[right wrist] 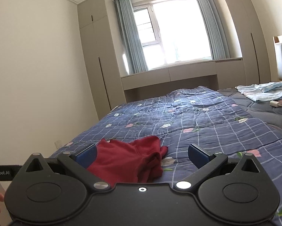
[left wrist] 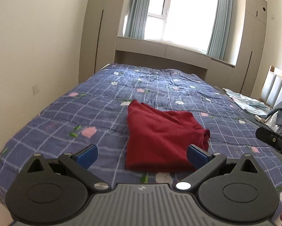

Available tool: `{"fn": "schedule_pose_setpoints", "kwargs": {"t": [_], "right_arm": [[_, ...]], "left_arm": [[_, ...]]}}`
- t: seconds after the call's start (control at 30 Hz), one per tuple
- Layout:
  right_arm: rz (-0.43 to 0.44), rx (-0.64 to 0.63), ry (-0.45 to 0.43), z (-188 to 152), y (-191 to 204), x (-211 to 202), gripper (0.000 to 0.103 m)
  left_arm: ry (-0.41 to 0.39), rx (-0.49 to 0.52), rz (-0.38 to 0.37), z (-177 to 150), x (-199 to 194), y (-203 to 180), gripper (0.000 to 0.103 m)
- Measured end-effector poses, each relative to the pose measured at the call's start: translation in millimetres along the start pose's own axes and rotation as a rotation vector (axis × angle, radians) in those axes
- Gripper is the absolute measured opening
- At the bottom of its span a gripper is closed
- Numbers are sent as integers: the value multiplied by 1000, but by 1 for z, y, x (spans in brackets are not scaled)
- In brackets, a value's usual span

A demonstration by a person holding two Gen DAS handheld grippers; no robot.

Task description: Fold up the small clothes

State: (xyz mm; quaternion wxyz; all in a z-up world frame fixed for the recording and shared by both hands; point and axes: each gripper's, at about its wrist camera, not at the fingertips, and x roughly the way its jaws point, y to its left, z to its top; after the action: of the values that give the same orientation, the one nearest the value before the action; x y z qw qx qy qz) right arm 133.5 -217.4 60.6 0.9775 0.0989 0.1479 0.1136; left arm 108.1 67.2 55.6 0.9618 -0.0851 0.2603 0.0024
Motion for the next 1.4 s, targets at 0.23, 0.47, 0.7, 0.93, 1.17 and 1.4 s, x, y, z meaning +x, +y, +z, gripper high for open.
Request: {"fn": "schedule_pose_setpoints", "kwargs": {"t": [0.23, 0.47, 0.7, 0.93, 1.17, 1.4], "right_arm": [[-21, -21, -2, -17, 2, -22, 102], [-43, -62, 11, -34, 1, -33, 102], [-58, -102, 19, -51, 2, -40, 102], [-63, -131, 33, -64, 2, -39, 102], [-47, -147, 49, -67, 5, -37, 102], [-45, -148, 50, -67, 5, -37, 102]], "left_arm": [[12, -5, -6, -28, -11, -2, 103], [4, 13, 25, -46, -14, -1, 103], [2, 85, 31, -64, -14, -11, 103], [13, 90, 36, -68, -13, -12, 103], [29, 89, 34, -70, -10, -11, 103], [29, 86, 34, -70, -11, -11, 103]]}}
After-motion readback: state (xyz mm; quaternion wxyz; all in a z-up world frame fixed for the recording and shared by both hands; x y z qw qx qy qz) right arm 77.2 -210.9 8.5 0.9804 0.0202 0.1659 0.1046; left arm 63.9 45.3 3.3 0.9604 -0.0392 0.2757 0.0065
